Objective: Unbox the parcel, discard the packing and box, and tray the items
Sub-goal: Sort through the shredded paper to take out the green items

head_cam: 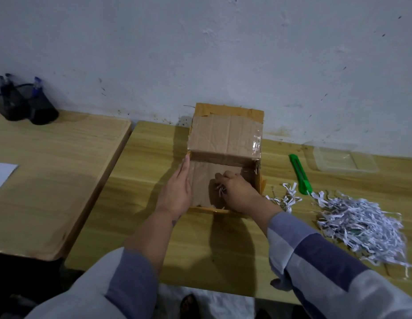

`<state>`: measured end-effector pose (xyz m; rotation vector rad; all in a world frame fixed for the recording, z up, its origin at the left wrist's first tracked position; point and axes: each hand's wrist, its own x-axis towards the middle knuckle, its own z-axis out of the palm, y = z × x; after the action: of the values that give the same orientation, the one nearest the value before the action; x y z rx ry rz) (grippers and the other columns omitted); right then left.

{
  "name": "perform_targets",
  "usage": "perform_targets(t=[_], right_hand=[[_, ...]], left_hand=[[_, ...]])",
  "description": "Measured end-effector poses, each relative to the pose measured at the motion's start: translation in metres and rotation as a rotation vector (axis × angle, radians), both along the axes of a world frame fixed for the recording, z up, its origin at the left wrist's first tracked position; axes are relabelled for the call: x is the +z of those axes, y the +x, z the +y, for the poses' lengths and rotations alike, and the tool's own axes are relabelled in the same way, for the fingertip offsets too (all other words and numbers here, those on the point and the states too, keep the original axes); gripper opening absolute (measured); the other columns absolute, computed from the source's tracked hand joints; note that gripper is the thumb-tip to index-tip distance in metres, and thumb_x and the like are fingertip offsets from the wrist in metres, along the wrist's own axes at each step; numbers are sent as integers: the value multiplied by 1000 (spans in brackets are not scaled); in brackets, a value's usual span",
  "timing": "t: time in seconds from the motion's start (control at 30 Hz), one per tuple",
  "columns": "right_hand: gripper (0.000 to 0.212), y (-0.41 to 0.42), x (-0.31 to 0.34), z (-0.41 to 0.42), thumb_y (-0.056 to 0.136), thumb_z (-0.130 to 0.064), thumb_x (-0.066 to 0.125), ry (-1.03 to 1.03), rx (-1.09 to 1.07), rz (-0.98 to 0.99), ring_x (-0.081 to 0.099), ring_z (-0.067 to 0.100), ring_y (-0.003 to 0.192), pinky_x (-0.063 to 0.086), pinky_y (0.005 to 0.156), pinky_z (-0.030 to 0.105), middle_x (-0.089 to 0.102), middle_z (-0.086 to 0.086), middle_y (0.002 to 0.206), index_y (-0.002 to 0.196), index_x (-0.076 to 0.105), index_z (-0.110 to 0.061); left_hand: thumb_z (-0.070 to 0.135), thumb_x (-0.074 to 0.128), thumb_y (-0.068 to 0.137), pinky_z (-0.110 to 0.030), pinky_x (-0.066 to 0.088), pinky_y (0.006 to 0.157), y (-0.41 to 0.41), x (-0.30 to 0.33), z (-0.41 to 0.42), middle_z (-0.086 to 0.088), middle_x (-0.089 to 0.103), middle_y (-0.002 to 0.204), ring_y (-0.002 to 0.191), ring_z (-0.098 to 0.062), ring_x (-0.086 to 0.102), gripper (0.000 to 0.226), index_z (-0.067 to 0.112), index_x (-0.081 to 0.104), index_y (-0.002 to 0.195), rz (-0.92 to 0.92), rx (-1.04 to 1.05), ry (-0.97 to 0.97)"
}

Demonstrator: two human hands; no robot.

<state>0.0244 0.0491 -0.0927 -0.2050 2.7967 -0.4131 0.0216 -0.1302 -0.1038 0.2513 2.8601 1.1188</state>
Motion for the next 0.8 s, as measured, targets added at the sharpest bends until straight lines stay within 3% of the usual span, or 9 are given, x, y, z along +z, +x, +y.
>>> perform_targets(t=[0.2,0.37,0.6,0.8], right_hand=[[54,4,2,-8,77,-17,74,-84,62,-46,52,25,115,45,97,33,49,4,127,128,55,-15],[32,3,7,-14,83,-11,67,-47,128,-52,55,23,113,45,92,30,55,4,126,114,66,-17],[20,3,-1,-11,87,-12,63,-59,-50,-108,64,23,100,53,87,31,67,10,110,106,69,-10],[10,7,21,21,84,-14,67,-237,-312,137,64,21,85,47,75,27,71,10,92,85,71,-5]], left_hand=[[21,30,102,-23,36,86,-1,-4,1,11,22,157,130,-17,43,59,38,2,151,-3,12,-17],[26,29,103,-25,39,88,1,-3,0,10,21,158,129,-18,44,57,36,1,151,22,2,-37],[23,30,102,-32,47,88,1,-1,0,11,19,158,124,-19,48,59,36,-1,151,12,9,-63],[21,32,101,-27,43,86,-1,-4,2,11,21,158,125,-19,47,61,36,0,151,5,25,-63]])
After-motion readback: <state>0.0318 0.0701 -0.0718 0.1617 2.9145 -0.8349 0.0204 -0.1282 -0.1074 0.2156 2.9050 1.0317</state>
